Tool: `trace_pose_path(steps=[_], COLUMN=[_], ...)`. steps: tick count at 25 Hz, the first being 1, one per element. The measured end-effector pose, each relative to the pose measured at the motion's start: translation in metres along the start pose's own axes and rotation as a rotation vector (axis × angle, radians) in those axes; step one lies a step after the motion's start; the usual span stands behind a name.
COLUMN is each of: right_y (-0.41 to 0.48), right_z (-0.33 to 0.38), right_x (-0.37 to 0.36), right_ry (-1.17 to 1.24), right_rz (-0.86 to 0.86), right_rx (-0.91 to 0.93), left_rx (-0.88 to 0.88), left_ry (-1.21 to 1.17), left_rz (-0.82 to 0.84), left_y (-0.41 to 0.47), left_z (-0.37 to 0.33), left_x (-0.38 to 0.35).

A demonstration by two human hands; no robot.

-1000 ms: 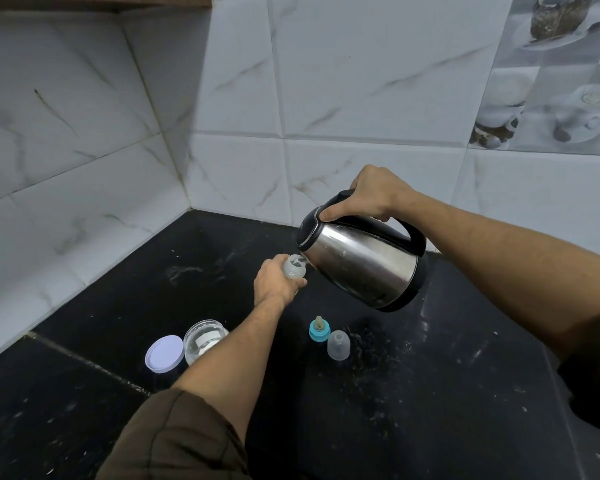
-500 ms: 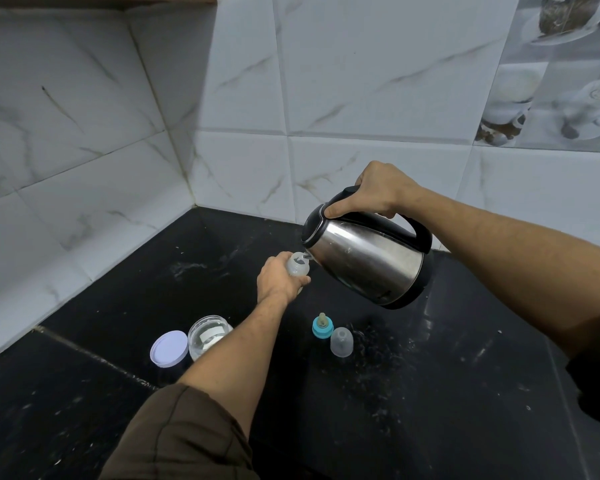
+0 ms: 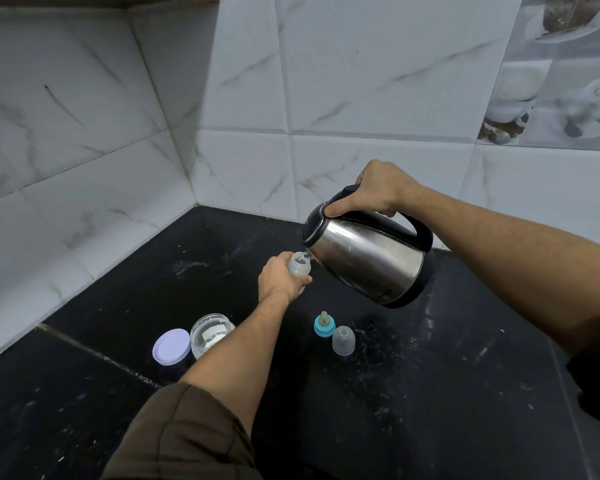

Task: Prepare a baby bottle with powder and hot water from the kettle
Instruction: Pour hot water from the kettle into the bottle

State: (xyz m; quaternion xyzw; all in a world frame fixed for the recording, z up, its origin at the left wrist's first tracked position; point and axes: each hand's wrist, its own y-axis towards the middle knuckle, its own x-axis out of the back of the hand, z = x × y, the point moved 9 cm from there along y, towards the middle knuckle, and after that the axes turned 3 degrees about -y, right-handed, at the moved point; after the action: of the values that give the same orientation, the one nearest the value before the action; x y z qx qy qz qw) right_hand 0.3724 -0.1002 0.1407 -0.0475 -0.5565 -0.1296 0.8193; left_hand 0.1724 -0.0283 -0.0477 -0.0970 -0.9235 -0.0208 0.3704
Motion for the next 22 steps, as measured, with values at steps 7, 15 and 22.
trace_pose_path(steps=[7, 15, 22], right_y=[-0.0009, -0.0008, -0.0013], right_z=[0.0018, 0.0025, 0.0022], right_x=[-0.0008, -0.0018, -0.0018], right_ry=[-0.001, 0.000, 0.005], right_rz=[0.005, 0.010, 0.006], right_rx=[0.003, 0.007, -0.003], left_rx=[0.007, -0.001, 0.016], left_ry=[-0.001, 0.013, 0.020], left_rz=[0.012, 0.021, 0.025], left_y=[0.0002, 0.0008, -0.0017], left_z=[0.0023, 0.0001, 0.0029], left_x=[-0.0001, 0.0002, 0.0001])
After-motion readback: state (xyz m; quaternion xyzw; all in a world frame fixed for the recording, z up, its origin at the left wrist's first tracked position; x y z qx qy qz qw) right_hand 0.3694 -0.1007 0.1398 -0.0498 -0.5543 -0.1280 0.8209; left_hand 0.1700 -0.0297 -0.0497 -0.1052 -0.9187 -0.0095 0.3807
